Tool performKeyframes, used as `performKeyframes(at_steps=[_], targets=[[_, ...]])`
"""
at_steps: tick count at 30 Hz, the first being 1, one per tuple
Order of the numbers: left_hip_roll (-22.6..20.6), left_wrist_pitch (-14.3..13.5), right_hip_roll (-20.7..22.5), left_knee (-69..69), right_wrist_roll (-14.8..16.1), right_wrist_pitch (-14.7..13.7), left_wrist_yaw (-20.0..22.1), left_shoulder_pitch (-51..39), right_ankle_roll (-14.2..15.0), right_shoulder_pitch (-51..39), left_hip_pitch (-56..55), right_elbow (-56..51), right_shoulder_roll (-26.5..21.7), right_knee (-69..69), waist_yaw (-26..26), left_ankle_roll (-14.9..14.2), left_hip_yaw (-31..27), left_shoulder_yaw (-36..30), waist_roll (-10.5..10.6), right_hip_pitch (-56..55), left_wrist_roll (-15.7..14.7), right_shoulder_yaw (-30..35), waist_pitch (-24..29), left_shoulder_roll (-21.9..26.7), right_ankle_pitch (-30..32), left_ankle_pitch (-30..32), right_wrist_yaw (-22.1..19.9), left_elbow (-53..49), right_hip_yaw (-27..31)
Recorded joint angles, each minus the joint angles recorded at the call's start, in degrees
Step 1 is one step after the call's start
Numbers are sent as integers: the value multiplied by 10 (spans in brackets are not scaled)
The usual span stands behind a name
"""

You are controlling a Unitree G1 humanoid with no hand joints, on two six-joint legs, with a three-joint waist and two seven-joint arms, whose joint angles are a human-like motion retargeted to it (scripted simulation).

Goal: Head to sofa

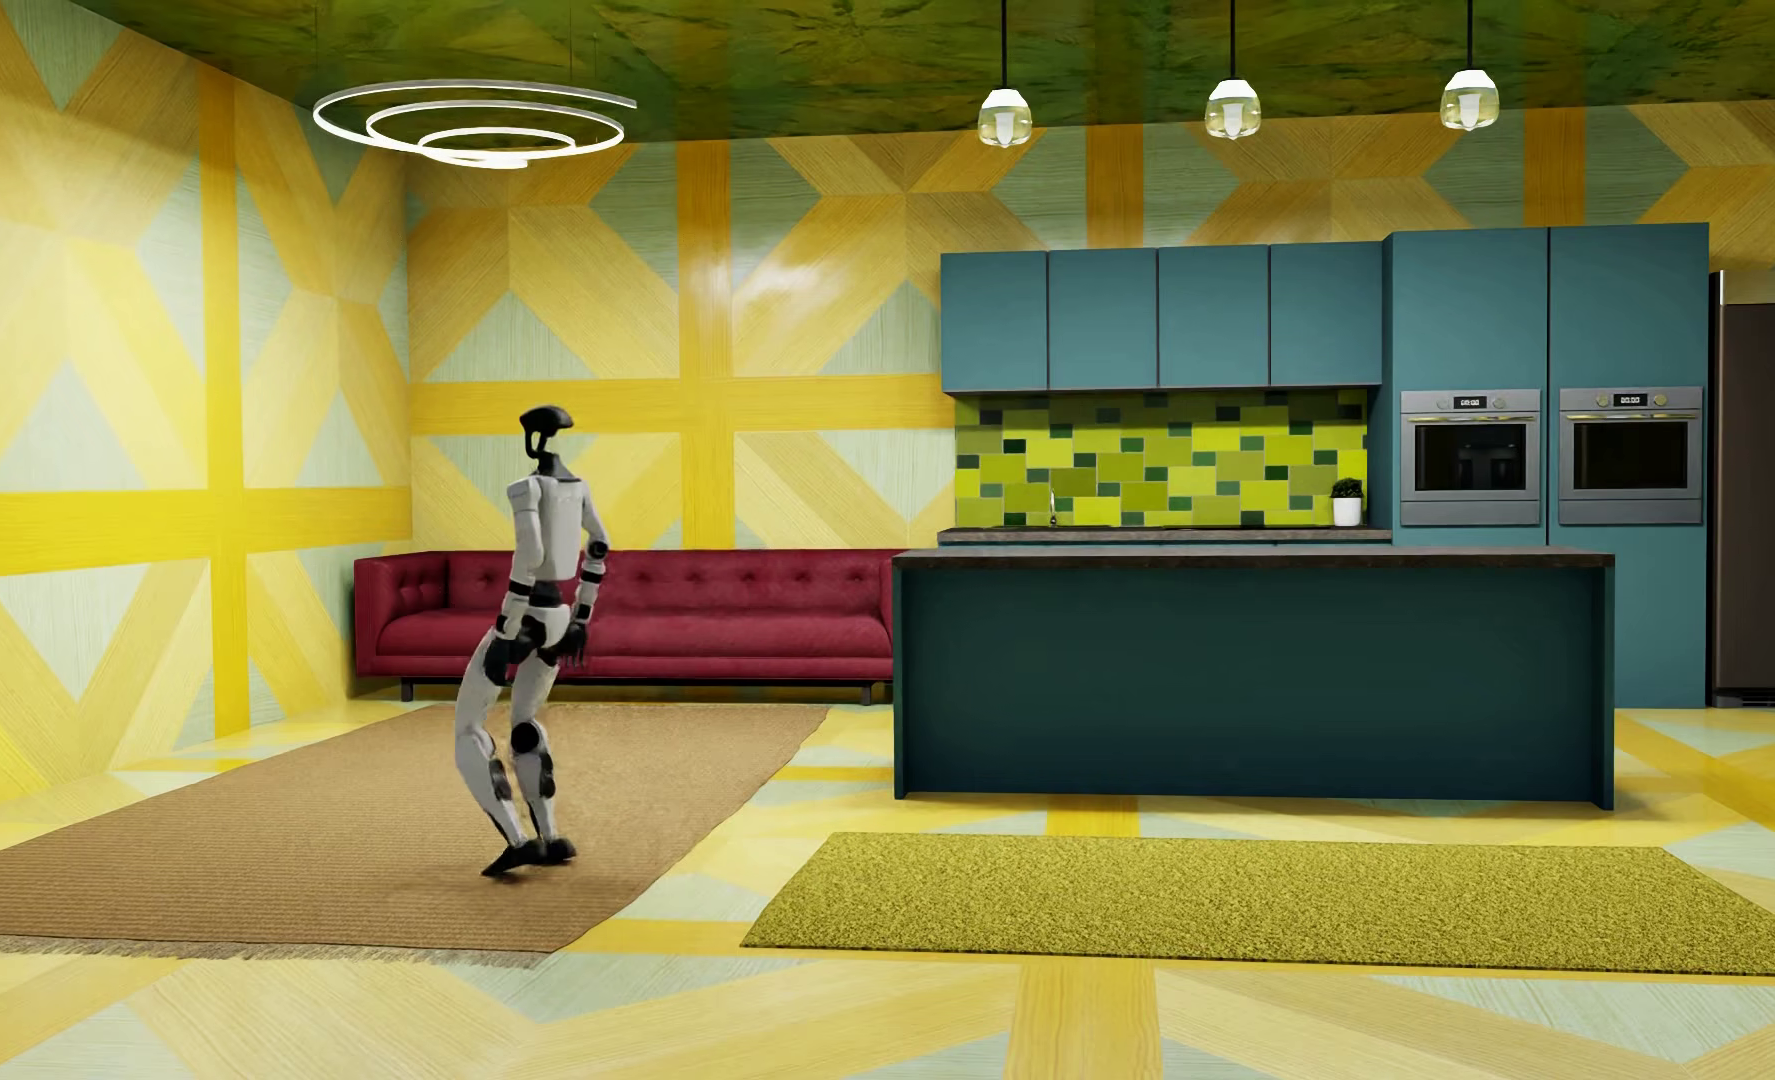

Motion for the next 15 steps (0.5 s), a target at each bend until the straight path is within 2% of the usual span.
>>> performKeyframes(at_steps=[1,2,3,4,5,6,7,8,9,10,12,15], targets=[[3,0,-3,-124,0,0,0,18,0,-12,-14,-15,0,-15,14,0,0,12,-13,31,0,-17,-6,4,-37,25,0,-2,0],[7,0,-3,-232,0,0,0,31,0,-23,-17,-35,-4,-23,22,0,0,6,-20,59,0,-37,-9,5,-71,161,0,-2,0],[16,0,-12,-262,0,0,0,45,0,-33,-49,-52,-12,-12,30,0,0,11,-29,63,0,-56,-25,4,-110,324,0,1,0],[31,0,-12,-243,0,0,0,59,0,-40,-58,-68,-21,-2,41,0,0,7,-26,91,0,-69,-29,3,-150,365,0,3,0],[37,0,-12,-192,0,0,0,73,0,-43,-43,-81,-27,21,55,0,0,14,-26,125,0,-73,-21,2,-170,294,0,1,0],[22,0,-22,-171,0,0,0,65,0,-47,-32,-84,-24,69,69,0,0,-3,-38,114,0,-83,-21,4,-145,206,0,13,0],[24,0,-33,-149,0,0,0,50,0,-54,-14,-70,-3,134,83,0,0,-9,-50,85,0,-105,-17,5,-73,145,0,27,0],[38,0,-40,-146,0,0,0,28,0,-65,10,-76,4,172,83,0,0,-16,-60,55,0,-77,-5,17,17,113,0,34,0],[43,0,-55,-159,0,0,0,13,0,-72,33,-66,18,191,64,0,0,-11,-70,23,0,-54,-5,25,79,90,0,41,0],[60,0,-66,-170,0,0,0,7,0,-64,55,-78,22,203,44,0,0,13,-72,-20,0,-46,-6,28,97,74,0,30,0],[86,0,-87,-184,0,0,0,1,0,-41,108,-66,28,194,18,0,0,16,-62,-103,0,-12,-17,30,69,38,0,0,0],[87,0,-131,-205,0,0,0,1,0,7,198,-17,30,94,-38,0,0,24,-46,-186,0,5,-21,25,49,-9,0,-57,0]])
